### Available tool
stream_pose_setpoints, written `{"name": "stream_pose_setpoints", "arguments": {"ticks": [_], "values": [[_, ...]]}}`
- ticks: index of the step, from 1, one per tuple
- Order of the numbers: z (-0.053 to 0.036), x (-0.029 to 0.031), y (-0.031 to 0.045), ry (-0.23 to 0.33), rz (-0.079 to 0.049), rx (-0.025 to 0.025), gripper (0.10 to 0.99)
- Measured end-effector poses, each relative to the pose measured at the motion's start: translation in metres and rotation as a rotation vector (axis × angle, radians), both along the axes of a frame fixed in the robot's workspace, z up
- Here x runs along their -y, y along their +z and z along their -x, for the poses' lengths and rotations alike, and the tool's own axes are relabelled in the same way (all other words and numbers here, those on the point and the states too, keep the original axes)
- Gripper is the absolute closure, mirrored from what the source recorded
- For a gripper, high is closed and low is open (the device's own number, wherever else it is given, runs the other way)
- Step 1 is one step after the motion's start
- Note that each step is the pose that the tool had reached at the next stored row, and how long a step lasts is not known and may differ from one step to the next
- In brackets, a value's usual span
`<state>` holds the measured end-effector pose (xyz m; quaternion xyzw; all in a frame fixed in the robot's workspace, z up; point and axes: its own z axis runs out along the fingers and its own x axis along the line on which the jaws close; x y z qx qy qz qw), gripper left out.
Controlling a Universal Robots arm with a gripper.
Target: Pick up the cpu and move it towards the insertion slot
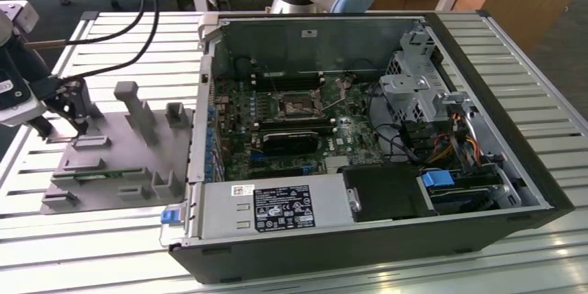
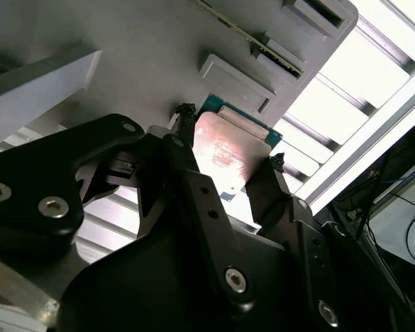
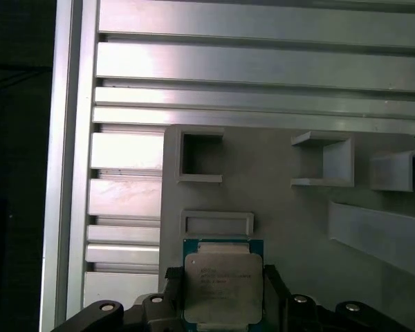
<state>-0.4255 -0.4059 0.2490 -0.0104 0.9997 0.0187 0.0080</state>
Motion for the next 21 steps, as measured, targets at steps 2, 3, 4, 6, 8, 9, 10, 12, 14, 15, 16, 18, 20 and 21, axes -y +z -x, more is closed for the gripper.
{"name": "stream_pose_setpoints", "arguments": {"ticks": [2,3,4,6,8,9,10,12,14,15,16,18,20,21], "values": [[0.0,0.0,0.0034,0.0,0.0,0.0002,0.545],[0.0,0.0,0.0051,0.0,0.0,0.0003,0.545],[0.0,0.0,0.007,0.0,0.0,0.0003,0.545],[0.0,0.0,0.0115,0.0,0.0,0.0004,0.545],[0.0,0.0,0.0158,0.0,0.0,0.0005,0.545],[0.0,0.0,0.018,0.0,0.0,0.0005,0.545],[0.0,0.0,0.0202,0.0,0.0,0.0005,0.545],[0.0,0.0,0.0249,0.0,0.0,0.0006,0.545],[0.0,0.0,0.0299,0.0,0.0,0.001,0.545],[0.0,0.0,0.0322,0.0,0.0,0.0012,0.545],[0.0,0.0,0.0344,0.0,0.0,0.0012,0.545],[0.0,0.0,0.0389,0.0,0.0,0.0015,0.545],[0.0,0.0,0.0436,0.0,0.0,0.002,0.545],[0.0,0.0,0.046,0.0,0.0,0.0022,0.545]]}}
